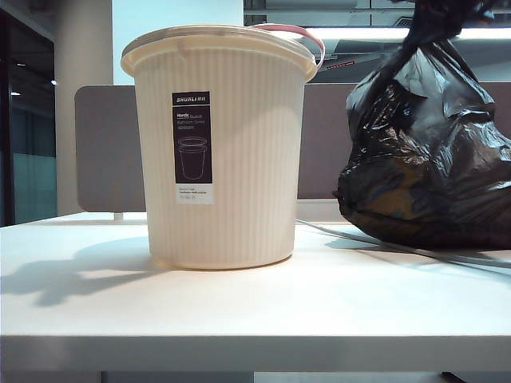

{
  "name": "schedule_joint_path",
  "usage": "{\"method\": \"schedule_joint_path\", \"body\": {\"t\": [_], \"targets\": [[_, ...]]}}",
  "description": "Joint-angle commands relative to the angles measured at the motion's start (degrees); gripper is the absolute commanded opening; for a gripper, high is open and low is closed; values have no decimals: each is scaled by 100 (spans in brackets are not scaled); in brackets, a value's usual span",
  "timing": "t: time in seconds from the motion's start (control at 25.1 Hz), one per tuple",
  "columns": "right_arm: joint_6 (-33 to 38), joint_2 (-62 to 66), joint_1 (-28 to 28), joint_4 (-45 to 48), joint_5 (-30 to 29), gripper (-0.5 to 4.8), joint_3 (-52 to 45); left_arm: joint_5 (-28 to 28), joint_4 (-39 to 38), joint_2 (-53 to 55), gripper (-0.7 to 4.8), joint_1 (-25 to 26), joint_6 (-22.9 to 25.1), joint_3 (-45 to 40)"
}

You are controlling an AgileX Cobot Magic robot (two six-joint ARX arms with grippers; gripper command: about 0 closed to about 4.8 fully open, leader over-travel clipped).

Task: Open the ring lid of the trash can, pull out the black garbage bag inside, and place it on the table.

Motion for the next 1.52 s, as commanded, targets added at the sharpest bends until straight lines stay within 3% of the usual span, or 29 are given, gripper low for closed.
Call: {"method": "schedule_joint_path", "body": {"t": [0.04, 0.36, 0.68, 1.16, 1.32, 1.52], "targets": [[-15, -81, 0, 142, 2, -2, -144, 11, 46, -11, 268, -4, -2, 24], [-13, -212, 0, 297, -2, 1, -378, 9, 46, -11, 268, -4, -2, 24], [81, -247, 0, 278, 127, 177, -378, 31, 46, -11, 268, -4, -90, 24], [96, -638, -4, 142, 129, 184, -378, 31, 48, -11, 268, -4, -111, 24], [111, -713, -4, -177, 247, 236, -378, 52, 50, -11, 268, -7, -149, 24], [118, -710, -4, -638, 404, 244, -378, 72, 50, -13, 268, -7, -157, 24]]}}
